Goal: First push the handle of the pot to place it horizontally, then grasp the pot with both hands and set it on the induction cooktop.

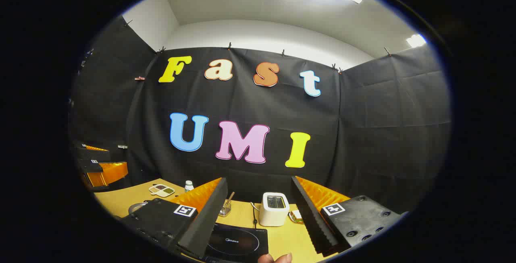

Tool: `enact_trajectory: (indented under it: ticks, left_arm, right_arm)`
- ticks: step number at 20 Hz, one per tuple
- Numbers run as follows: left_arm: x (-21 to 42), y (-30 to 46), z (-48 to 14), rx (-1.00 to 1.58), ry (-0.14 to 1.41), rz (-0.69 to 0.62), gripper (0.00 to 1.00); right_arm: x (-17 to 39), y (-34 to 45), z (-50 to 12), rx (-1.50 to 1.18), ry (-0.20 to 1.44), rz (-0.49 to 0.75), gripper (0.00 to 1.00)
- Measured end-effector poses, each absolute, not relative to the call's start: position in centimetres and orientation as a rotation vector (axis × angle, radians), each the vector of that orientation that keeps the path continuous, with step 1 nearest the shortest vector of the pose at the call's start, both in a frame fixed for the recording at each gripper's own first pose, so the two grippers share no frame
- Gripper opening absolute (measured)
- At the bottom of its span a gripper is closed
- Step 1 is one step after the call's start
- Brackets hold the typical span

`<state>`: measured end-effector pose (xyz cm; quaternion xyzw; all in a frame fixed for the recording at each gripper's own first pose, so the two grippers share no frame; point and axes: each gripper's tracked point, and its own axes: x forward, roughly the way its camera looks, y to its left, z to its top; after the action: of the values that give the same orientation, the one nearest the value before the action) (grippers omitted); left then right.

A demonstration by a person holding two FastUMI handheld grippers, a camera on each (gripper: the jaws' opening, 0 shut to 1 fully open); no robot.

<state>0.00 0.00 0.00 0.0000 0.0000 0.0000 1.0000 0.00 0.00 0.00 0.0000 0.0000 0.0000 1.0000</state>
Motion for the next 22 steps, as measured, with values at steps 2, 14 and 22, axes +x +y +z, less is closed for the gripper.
enact_trajectory:
  ticks: [2, 14, 22]
  left_arm:
    - [-0.1, -0.1, 0.1, 0.004, -0.002, -0.001, 0.95]
    - [-0.1, -0.6, 0.6, 0.014, -0.007, -0.002, 0.95]
    - [-0.5, -1.2, 1.0, 0.011, -0.014, -0.033, 0.89]
  right_arm:
    - [0.0, -0.1, 0.1, -0.006, -0.003, 0.000, 0.98]
    - [-0.1, -0.3, 0.4, -0.013, -0.004, -0.001, 0.98]
    - [-0.6, -0.6, 0.6, -0.047, -0.009, -0.007, 0.98]
